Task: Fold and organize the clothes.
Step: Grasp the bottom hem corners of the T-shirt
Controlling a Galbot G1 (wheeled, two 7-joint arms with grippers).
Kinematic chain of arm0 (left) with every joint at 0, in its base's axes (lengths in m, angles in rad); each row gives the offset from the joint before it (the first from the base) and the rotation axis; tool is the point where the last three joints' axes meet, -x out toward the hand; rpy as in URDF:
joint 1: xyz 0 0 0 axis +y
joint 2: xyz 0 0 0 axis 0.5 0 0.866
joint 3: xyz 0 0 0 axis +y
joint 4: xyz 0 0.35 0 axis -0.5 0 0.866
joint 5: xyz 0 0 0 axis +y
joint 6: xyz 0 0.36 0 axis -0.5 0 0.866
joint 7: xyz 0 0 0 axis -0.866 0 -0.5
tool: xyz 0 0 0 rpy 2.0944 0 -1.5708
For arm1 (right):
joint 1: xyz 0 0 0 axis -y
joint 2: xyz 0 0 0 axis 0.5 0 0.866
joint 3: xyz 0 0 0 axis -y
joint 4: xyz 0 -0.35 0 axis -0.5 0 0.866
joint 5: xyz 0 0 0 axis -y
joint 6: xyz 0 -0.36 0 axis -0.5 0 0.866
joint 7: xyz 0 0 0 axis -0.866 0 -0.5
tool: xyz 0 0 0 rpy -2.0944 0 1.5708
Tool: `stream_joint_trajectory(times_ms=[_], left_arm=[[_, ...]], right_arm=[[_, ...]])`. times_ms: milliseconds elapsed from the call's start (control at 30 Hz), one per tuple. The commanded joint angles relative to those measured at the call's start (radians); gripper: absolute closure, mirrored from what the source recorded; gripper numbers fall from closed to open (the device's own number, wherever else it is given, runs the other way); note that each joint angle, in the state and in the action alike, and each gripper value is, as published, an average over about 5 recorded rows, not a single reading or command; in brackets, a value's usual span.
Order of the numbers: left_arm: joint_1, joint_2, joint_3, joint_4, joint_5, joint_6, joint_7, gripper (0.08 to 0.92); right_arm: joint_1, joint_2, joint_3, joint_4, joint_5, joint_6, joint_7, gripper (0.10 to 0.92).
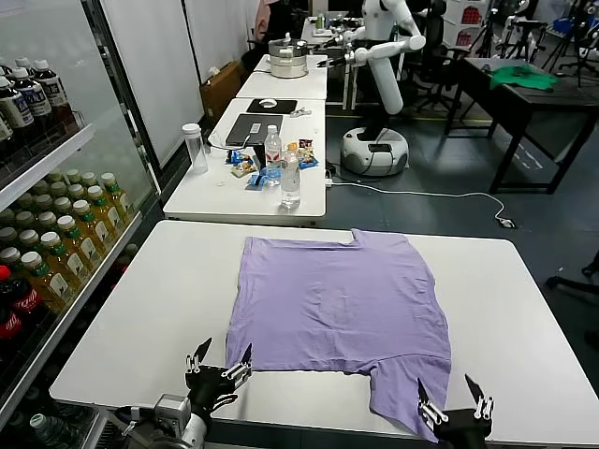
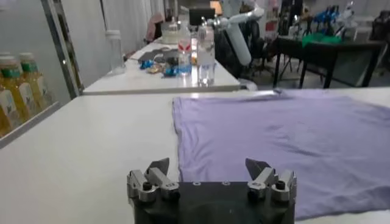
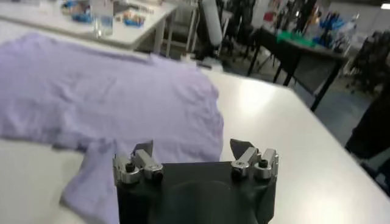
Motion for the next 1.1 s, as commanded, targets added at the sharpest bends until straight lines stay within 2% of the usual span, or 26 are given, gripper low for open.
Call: stream_joint_trajectory(times_ms=[33,233,367,800,1000,1100], left_arm=[[-0.062,0.021,0.044,0.103,-0.016,0.065,-0.027,0.177],[-0.067,0.016,0.067,0.125,-0.012,0.065,-0.03,0.181],[-0.07,0.011,0.075,0.141,-0.01,0.065,-0.038,0.234],[-0.067,0.009,0.077,0.137,-0.044,0.055,-0.036,0.604],[-0.057,0.026,0.05,0.093,-0.093,-0.019,-0.033,0.777],[-0.053,0.047,0.031,0.049,-0.12,-0.056,-0.023,0.855]], right_arm=[[-0.016,0.001,-0.001,-0.045,0.032,-0.025,0.002,0.203],[-0.001,0.002,-0.003,-0.068,0.073,-0.032,-0.006,0.214],[0.005,0.004,-0.007,-0.076,0.098,-0.034,-0.006,0.292],[0.021,0.0,-0.01,-0.071,0.16,-0.031,-0.035,0.664],[0.046,-0.019,0.023,-0.039,0.187,-0.008,-0.062,0.837],[0.073,-0.036,0.057,-0.005,0.211,0.002,-0.069,0.894]])
